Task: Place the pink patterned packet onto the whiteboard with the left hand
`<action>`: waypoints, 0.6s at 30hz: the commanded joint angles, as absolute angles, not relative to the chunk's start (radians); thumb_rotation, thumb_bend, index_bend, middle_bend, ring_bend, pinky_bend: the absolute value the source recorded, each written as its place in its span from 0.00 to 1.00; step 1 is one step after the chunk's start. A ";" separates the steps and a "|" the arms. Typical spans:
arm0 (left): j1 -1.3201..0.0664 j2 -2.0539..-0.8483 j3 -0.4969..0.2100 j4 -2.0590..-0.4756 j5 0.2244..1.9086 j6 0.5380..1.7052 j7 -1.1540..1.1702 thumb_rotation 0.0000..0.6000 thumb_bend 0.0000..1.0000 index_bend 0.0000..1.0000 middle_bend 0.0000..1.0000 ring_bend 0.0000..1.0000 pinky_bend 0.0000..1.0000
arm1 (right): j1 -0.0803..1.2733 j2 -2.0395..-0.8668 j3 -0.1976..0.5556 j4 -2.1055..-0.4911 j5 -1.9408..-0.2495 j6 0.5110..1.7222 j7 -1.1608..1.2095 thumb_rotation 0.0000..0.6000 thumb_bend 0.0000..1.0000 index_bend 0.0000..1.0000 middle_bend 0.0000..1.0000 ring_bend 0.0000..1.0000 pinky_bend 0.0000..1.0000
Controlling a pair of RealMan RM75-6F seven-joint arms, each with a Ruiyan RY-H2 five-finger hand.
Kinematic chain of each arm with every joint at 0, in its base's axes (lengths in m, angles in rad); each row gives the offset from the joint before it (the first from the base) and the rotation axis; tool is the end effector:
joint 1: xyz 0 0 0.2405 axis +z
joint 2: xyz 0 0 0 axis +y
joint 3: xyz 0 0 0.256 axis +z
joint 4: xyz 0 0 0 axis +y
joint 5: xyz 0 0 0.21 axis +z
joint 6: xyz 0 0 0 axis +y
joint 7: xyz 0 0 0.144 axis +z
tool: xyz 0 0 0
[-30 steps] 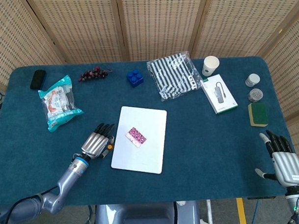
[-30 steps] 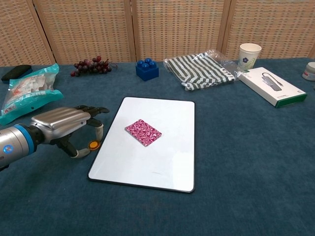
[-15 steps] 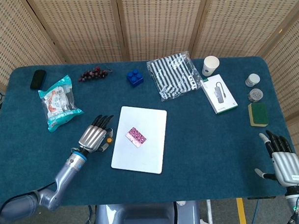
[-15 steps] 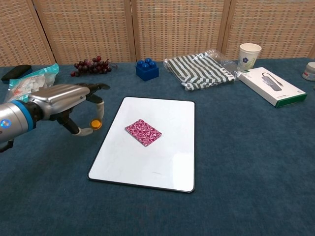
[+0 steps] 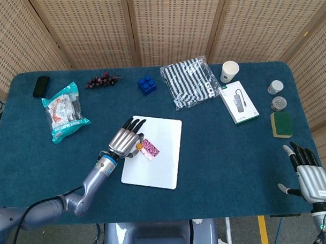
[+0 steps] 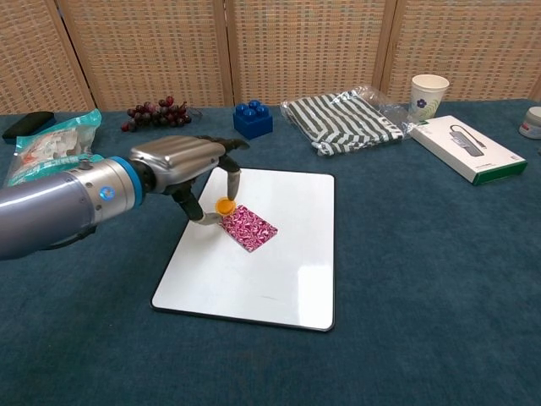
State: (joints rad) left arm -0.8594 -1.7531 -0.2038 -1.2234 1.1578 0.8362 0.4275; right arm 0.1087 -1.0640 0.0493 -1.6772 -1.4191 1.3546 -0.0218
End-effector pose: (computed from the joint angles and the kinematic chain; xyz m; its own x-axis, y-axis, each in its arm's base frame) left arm -0.1133 0.3631 -0.0762 0.5910 0.2194 0.7763 0.7472 -0.5114 -0.4243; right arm -0.3155 -0.1861 0.1575 0.3911 -0.1256 0.9117 -0.9160 0.0430 0.3989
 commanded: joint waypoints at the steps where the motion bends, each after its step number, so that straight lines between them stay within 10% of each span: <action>1: -0.882 -1.789 -0.211 -1.197 1.124 0.823 0.464 1.00 0.31 0.61 0.00 0.00 0.00 | 0.109 -1.064 0.049 -1.677 -1.418 1.354 -0.020 1.00 0.00 0.00 0.00 0.00 0.00; 5: -0.894 -1.814 -0.212 -1.171 1.101 0.817 0.487 1.00 0.30 0.54 0.00 0.00 0.00 | 0.109 -1.063 0.050 -1.677 -1.417 1.353 -0.014 1.00 0.00 0.00 0.00 0.00 0.00; 11: -0.906 -1.833 -0.214 -1.149 1.084 0.811 0.495 1.00 0.24 0.03 0.00 0.00 0.00 | 0.109 -1.063 0.050 -1.676 -1.418 1.353 -0.011 1.00 0.00 0.00 0.00 0.00 0.00; 18: -0.902 -1.826 -0.216 -1.163 1.088 0.831 0.478 1.00 0.21 0.00 0.00 0.00 0.00 | 0.108 -1.064 0.050 -1.675 -1.417 1.355 -0.011 1.00 0.00 0.00 0.00 0.00 0.00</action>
State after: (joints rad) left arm -0.9051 -1.8300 -0.2157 -1.1569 1.0853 0.8255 0.4824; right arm 0.1079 -1.0641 0.0503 -1.6747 -1.4168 1.3549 -0.0115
